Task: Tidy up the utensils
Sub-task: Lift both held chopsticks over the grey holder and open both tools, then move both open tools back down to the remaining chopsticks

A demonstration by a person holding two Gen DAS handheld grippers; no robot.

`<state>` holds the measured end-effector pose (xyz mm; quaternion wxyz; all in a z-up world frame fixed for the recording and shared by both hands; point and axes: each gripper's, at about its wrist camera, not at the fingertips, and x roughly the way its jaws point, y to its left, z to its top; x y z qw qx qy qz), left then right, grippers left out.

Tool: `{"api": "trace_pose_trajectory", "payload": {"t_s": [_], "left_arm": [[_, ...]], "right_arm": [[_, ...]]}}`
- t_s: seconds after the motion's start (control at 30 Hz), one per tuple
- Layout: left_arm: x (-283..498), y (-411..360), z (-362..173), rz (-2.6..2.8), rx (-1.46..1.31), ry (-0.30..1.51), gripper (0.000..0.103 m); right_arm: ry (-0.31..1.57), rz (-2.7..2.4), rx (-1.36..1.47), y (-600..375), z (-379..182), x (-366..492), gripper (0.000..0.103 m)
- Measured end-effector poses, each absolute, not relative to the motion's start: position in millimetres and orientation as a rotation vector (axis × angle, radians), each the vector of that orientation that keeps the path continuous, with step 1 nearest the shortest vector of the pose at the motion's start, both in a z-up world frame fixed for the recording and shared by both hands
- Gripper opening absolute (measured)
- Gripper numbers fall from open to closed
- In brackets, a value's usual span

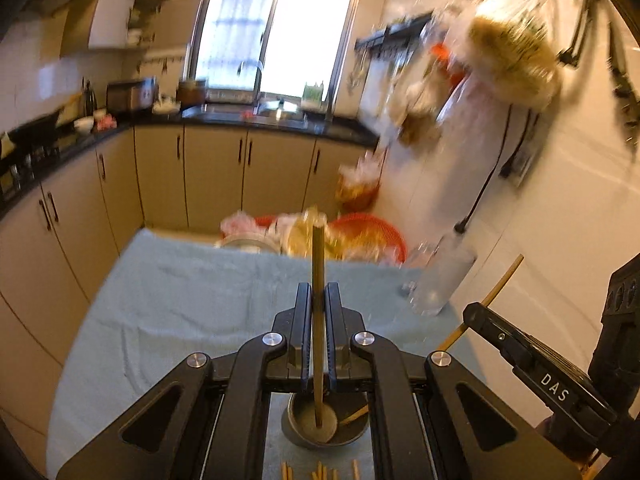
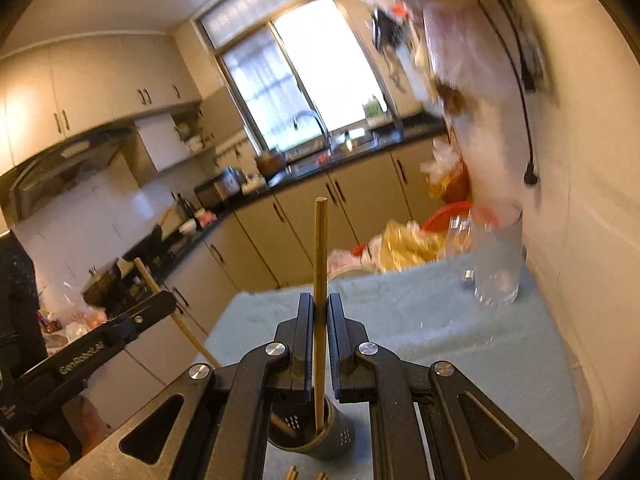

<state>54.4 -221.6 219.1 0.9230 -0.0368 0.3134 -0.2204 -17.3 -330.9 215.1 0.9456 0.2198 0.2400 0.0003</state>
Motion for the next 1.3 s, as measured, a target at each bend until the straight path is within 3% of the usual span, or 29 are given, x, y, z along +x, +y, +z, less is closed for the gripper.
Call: {"api": "trace_pose_trajectory", "payload": {"t_s": [0.23, 0.3, 0.33, 0.4, 0.43, 0.63, 0.93, 1.0, 1.3], "left_arm": [[65, -222, 196, -0.458, -0.067, 0.681, 0.006], [63, -221, 196, -0.462, -0.073, 0.677, 0.012], [61, -217, 196, -0.465, -0.077, 0.678, 0.017], [54, -208, 200, -0.467, -0.097, 0.671, 0.036], [49, -203, 203, -0.463, -0.108, 0.659, 0.038], [-3, -171, 227, -0.447, -0.1, 0.59, 0.042], [-80, -122, 227, -0.419, -0.093, 0.553, 0.057], [-92, -115, 213, -0.412, -0.081, 0.579, 0.059], [-95, -109, 108, -0.411, -0.073, 0.847, 0.059]], "right_arm": [[0.582, 0.025, 0.447, -325, 184, 6, 0.008], [0.594, 0.033, 0.457, -325, 181, 8, 0.01], [0.595, 0.03, 0.456, -326, 181, 8, 0.012], [0.581, 0.003, 0.442, -329, 184, 4, 0.038], [0.573, -0.004, 0.439, -329, 187, 2, 0.042], [0.536, -0.038, 0.392, -334, 216, -41, 0.046], [0.609, -0.147, 0.235, -344, 232, -123, 0.069], [0.698, -0.165, 0.164, -344, 220, -139, 0.076], [0.984, -0.129, 0.163, -340, 108, -182, 0.076]]}}
